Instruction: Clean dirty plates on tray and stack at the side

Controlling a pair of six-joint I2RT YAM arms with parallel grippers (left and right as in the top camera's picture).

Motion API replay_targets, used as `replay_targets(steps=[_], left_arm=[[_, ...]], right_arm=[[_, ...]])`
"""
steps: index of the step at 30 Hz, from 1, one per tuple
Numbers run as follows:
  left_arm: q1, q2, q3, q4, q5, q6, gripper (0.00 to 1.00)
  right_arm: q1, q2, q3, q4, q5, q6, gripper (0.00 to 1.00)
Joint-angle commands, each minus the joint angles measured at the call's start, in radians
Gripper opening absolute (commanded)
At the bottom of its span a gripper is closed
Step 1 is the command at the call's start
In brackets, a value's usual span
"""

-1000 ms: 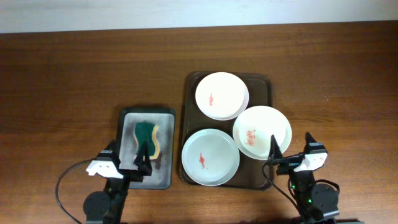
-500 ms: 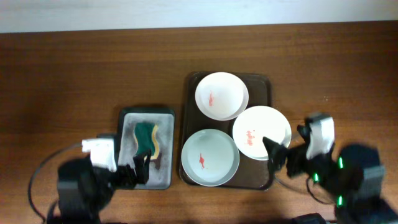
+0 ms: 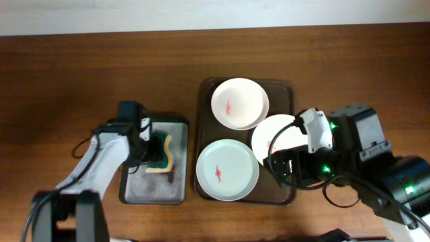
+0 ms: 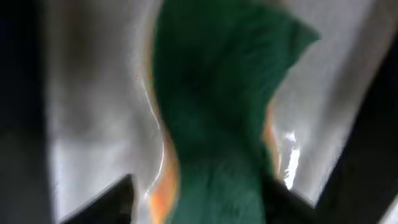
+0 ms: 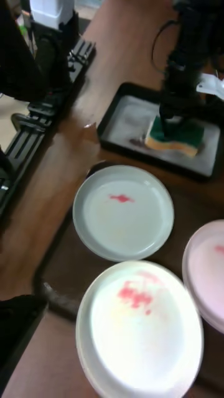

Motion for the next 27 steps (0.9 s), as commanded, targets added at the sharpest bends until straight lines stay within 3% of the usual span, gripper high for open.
replay_targets(steps=[1,3,4,7,8,9,10,14,15,16,17,18,20,24,27], left_arm=[[-0.072,0.073,0.004,0.064,-0.129,-0.055,0.45],[-0.097,0.095,0.004,0.099,-0.132,-0.055,0.18],[-0.108,0.101,0.004,0.099,-0.132,-0.055,0.00],[-0.108,0.066,0.052,0.023,-0.117,-0.077,0.00],[-0.108,0.035,0.086,-0.020,-0.112,-0.077,0.52],[-0.108,0.018,0.095,-0.031,-0.112,-0.077,0.67],[-0.108,0.002,0.095,-0.034,-0.113,-0.077,0.75],[-0.109,0.020,0.031,0.026,-0.139,-0.077,0.63],[-0.109,0.032,-0.002,0.079,-0.139,-0.078,0.51],[-0.109,0.060,-0.037,0.134,-0.139,-0.092,0.26],[-0.109,0.078,-0.053,0.162,-0.134,-0.096,0.22],[-0.109,0.093,-0.060,0.171,-0.130,-0.096,0.02],[-0.109,0.090,-0.047,0.149,-0.092,-0.089,0.00],[-0.109,0.034,0.151,-0.076,-0.050,-0.051,0.00],[-0.109,-0.041,0.280,-0.195,0.006,-0.030,0.00]], right_arm=[[0.010,0.012,0.011,-0.018,0.057,0.044,1.00],[0.010,0.026,0.010,-0.021,0.058,0.044,1.00],[0.010,0.036,0.010,-0.021,0.057,0.044,0.93],[0.010,0.069,0.008,-0.027,0.057,0.044,0.85],[0.010,0.082,0.008,-0.039,0.057,0.044,0.83],[0.010,0.089,0.008,-0.046,0.057,0.044,0.84],[0.010,0.095,0.008,-0.052,0.057,0.044,0.83],[0.010,0.097,-0.042,-0.093,0.057,0.045,0.83],[0.010,0.097,-0.074,-0.092,0.057,0.048,0.83],[0.010,0.097,-0.138,-0.076,0.057,0.065,0.83],[0.010,0.097,-0.189,-0.058,0.057,0.082,0.82],[0.010,0.097,-0.255,-0.012,0.057,0.082,0.82],[0.010,0.097,-0.369,0.111,0.054,0.112,0.81],[0.010,0.182,-0.497,0.365,0.046,0.103,0.47],[0.011,0.387,-0.502,0.450,0.042,0.087,0.43]])
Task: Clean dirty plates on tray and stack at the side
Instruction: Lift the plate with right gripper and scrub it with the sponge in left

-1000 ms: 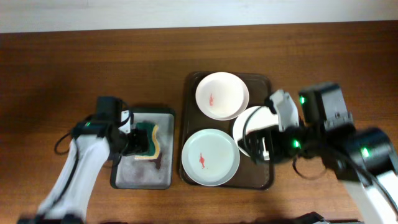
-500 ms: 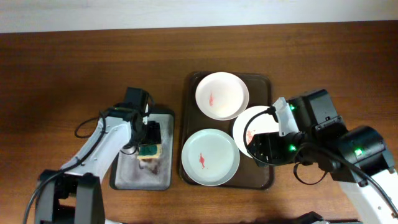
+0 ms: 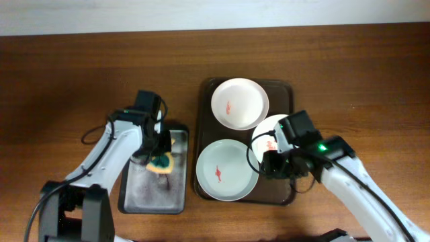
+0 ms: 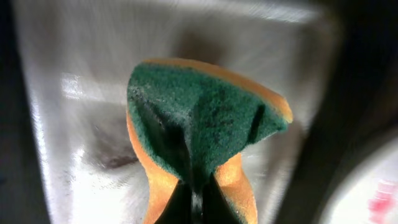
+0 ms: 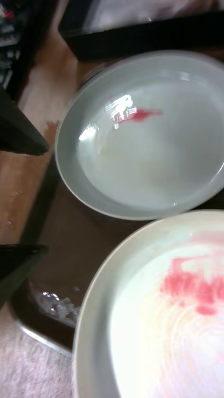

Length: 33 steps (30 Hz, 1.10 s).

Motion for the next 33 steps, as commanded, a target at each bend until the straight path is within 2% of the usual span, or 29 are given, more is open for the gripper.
replay_targets(steps=[1,2,3,6,8,11,13,16,20,24,27,33], left_arm=[[0.001,-0.115,0.127,-0.061,0.080,0.032,0.00],[0.001,-0.156,0.134,-0.071,0.114,0.035,0.00],[0.001,-0.188,0.133,-0.079,0.149,0.035,0.00],[-0.020,-0.241,0.133,-0.111,0.189,0.035,0.00],[-0.093,-0.238,0.127,-0.100,0.195,0.034,0.00],[-0.229,-0.195,0.115,-0.027,0.187,-0.080,0.00],[-0.320,-0.124,0.076,0.081,0.187,-0.200,0.00],[-0.381,0.013,0.045,0.166,0.187,-0.365,0.00],[-0.430,0.159,0.045,0.243,0.206,-0.476,0.00],[-0.511,0.283,0.045,0.317,0.228,-0.491,0.00],[-0.495,0.357,0.045,0.274,0.102,-0.490,0.00],[-0.408,0.351,0.055,-0.032,-0.267,-0.489,0.00]], right_arm=[[0.013,0.195,-0.014,0.057,-0.003,-0.017,0.42],[0.023,0.303,-0.014,0.096,-0.008,-0.016,0.39],[0.027,0.349,-0.014,0.125,-0.011,-0.016,0.37],[0.031,0.457,-0.014,0.240,-0.011,0.004,0.24],[0.031,0.469,-0.014,0.285,-0.006,0.040,0.04],[0.030,0.469,-0.013,0.291,0.100,0.158,0.04],[0.029,0.469,-0.013,0.285,0.131,0.197,0.04],[0.029,0.469,-0.005,0.264,0.153,0.235,0.04],[0.029,0.469,-0.004,0.264,0.151,0.235,0.04],[0.029,0.469,-0.004,0.264,0.150,0.235,0.04],[0.029,0.469,-0.004,0.263,0.146,0.235,0.04],[0.029,0.469,-0.004,0.259,0.143,0.235,0.04]])
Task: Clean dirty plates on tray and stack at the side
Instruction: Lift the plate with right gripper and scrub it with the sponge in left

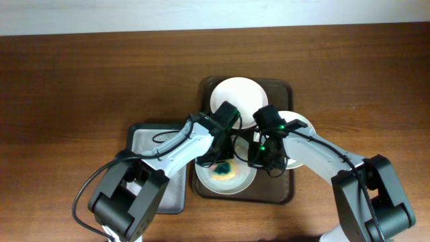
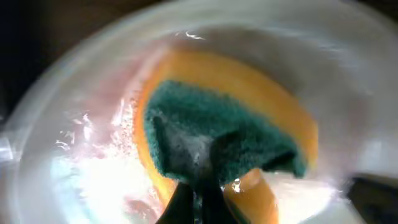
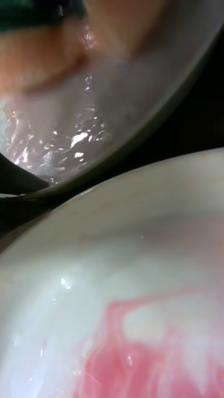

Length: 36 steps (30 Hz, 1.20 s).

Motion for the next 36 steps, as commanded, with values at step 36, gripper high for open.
replay_targets(steps=[36], left_arm=[[0.167,-0.425,-0.099,-0.095,-0.138,0.203,0.00]], right_arm=[[-0.058,0.043,-0.023,0.002,0.060,0.053,0.04]])
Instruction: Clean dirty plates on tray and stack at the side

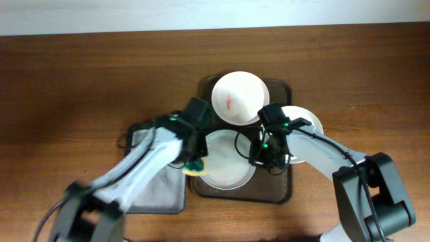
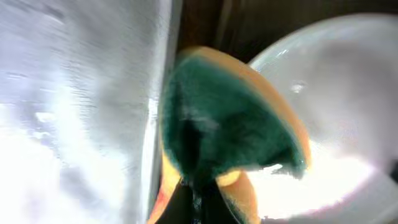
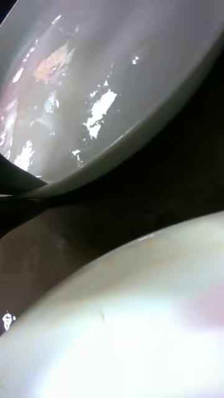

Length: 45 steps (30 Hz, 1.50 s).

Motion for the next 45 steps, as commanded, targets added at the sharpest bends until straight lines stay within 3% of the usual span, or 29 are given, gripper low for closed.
replay_targets(steps=[1,5,9,11,13,14,15,17,20,24,28,32,45], left_arm=[[0.046,-0.204,-0.003,-0.023,-0.021,0.160,0.00],[0.159,-0.257,-0.031,-0.115,-0.116,0.247,0.00],[0.294,-0.256,-0.285,0.097,-0.032,0.279,0.01],[0.345,-0.256,-0.330,0.153,0.021,0.286,0.19],[0.367,-0.257,-0.327,0.153,0.053,0.286,0.23],[0.383,-0.259,-0.320,0.153,0.098,0.287,0.33],[0.399,-0.272,-0.306,0.151,0.158,0.304,0.67],[0.418,-0.318,-0.280,0.150,0.264,0.343,0.90],[0.418,-0.431,-0.256,0.137,0.286,0.342,1.00],[0.418,-0.657,-0.255,0.100,0.277,0.346,1.00],[0.418,-0.768,-0.255,0.096,0.278,0.346,1.00],[0.418,-0.768,-0.255,0.096,0.278,0.346,1.00],[0.418,-0.768,-0.255,0.096,0.278,0.346,1.00]], right_arm=[[-0.014,0.026,-0.023,-0.010,0.130,-0.009,0.04],[-0.014,-0.038,-0.023,-0.013,0.130,-0.130,0.04],[-0.014,-0.195,-0.006,-0.064,0.190,-0.193,0.04],[-0.013,-0.292,0.012,-0.115,0.277,-0.219,0.04],[-0.013,-0.368,0.024,-0.140,0.312,-0.254,0.04],[-0.009,-0.428,0.025,-0.150,0.343,-0.279,0.04],[0.010,-0.486,0.025,-0.161,0.411,-0.287,0.04],[0.073,-0.551,0.025,-0.167,0.530,-0.298,0.04],[0.203,-0.574,0.025,-0.179,0.763,-0.297,0.04],[0.448,-0.573,0.025,-0.179,1.167,-0.297,0.04],[0.629,-0.573,0.025,-0.178,1.413,-0.298,0.04],[0.716,-0.573,0.025,-0.178,1.503,-0.306,0.04],[0.726,-0.573,0.110,-0.129,1.572,-0.666,0.04]])
